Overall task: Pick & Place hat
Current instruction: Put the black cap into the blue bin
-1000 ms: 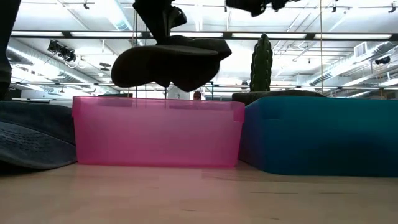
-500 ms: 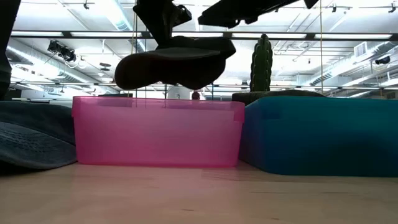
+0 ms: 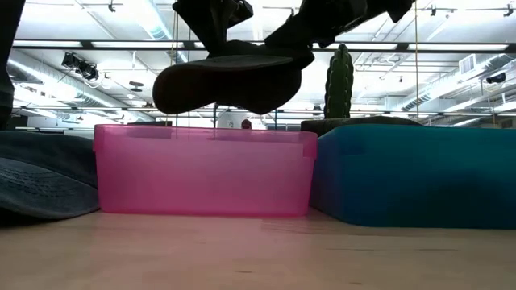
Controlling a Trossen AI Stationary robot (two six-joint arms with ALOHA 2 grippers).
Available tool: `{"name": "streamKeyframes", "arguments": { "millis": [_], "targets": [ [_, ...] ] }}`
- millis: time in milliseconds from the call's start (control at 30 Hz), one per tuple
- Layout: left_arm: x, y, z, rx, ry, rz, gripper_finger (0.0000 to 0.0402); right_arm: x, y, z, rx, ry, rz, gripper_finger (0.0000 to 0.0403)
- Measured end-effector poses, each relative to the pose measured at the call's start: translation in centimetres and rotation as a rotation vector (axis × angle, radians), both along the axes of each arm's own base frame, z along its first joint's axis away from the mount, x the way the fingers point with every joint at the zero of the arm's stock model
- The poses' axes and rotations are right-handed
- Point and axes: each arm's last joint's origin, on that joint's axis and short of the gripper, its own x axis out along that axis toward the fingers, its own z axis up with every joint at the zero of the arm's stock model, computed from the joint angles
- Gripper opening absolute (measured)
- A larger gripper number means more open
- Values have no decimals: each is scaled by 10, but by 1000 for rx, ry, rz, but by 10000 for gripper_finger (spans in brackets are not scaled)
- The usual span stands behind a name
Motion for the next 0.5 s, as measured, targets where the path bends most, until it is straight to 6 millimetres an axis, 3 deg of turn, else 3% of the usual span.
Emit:
{"name": "streamKeyframes", "arguments": {
  "millis": [500],
  "targets": [
    [2,6,1,23,-19,16,3,1,2,-6,82,43,30,183]
  ]
}}
